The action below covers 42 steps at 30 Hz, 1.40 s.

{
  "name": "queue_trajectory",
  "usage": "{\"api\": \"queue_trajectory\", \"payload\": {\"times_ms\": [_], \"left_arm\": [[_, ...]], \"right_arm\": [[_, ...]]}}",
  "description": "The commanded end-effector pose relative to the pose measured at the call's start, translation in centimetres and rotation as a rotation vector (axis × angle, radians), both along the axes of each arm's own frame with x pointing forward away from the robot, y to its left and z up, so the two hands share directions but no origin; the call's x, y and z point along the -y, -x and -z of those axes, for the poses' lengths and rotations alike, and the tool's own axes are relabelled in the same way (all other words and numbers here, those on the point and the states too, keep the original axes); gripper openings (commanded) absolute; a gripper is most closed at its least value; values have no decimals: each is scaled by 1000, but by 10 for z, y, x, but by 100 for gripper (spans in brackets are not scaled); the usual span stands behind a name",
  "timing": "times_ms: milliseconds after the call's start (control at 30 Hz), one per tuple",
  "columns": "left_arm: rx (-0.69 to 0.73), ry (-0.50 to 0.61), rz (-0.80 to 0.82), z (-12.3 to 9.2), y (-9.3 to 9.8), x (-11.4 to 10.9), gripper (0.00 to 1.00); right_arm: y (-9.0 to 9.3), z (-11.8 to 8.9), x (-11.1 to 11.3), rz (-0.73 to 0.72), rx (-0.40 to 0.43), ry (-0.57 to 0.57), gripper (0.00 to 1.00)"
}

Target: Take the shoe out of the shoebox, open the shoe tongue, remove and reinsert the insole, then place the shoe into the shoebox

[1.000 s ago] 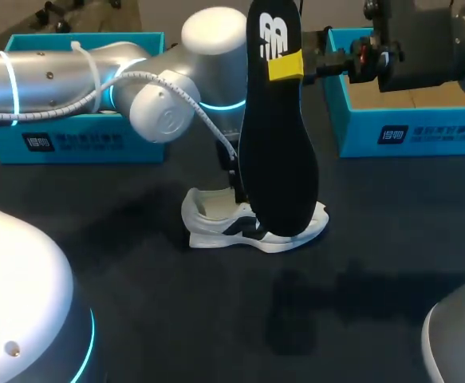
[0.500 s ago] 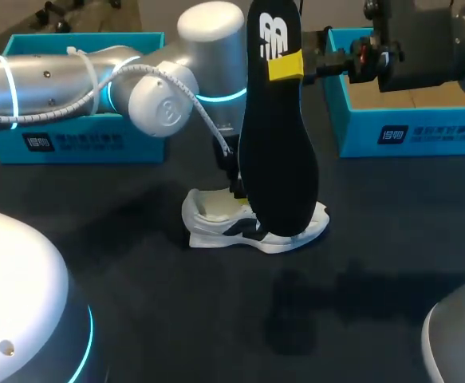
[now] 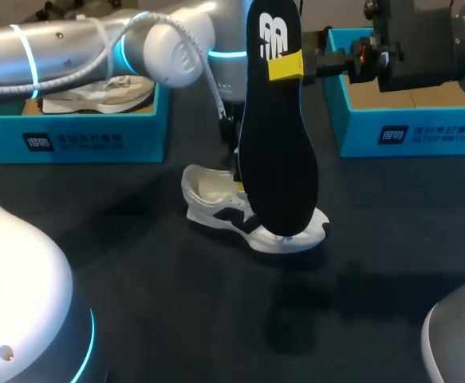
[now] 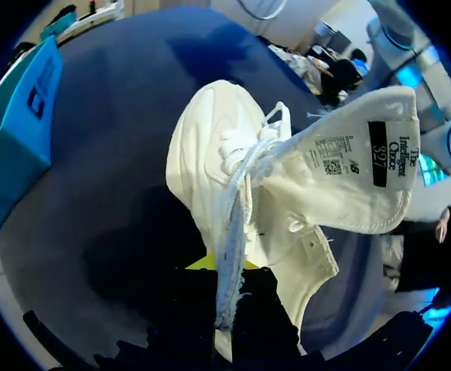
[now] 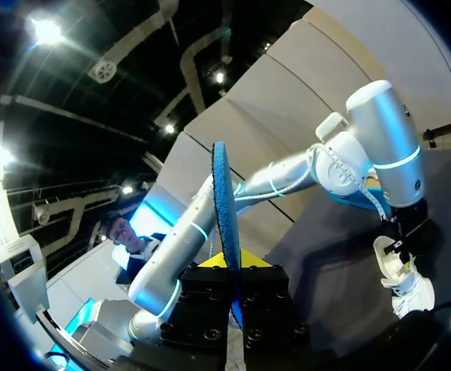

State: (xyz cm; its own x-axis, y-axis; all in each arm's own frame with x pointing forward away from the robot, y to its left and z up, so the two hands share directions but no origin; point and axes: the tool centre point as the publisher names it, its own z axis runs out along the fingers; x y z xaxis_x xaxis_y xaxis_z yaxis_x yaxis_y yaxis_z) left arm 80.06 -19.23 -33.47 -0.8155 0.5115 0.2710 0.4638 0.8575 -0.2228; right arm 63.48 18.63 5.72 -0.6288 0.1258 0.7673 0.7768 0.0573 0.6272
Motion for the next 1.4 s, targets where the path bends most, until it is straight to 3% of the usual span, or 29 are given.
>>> {"api": "queue_trajectory", "payload": {"times_ms": [33, 467, 533, 567, 733, 1067, 1400], "left_arm": [[-6, -4, 25, -4, -2, 1, 0], [-6, -4, 25, -4, -2, 1, 0], [-33, -51, 73, -2, -4, 2, 0], [-55, -129, 106, 1, -6, 5, 0], [-100, -201, 215, 7, -9, 4, 0], [-189, -197, 514, 6, -14, 4, 0], [-164, -222, 727, 9, -5, 13, 0]], "right_arm": [[-2, 0, -3, 0, -2, 2, 0], [-2, 0, -3, 0, -2, 2, 0], [-2, 0, -3, 0, -2, 2, 0], [-2, 0, -3, 0, -2, 2, 0], [-2, 0, -3, 0, -2, 2, 0], [-2, 0, -3, 0, -2, 2, 0], [-2, 0, -3, 0, -2, 2, 0]]}}
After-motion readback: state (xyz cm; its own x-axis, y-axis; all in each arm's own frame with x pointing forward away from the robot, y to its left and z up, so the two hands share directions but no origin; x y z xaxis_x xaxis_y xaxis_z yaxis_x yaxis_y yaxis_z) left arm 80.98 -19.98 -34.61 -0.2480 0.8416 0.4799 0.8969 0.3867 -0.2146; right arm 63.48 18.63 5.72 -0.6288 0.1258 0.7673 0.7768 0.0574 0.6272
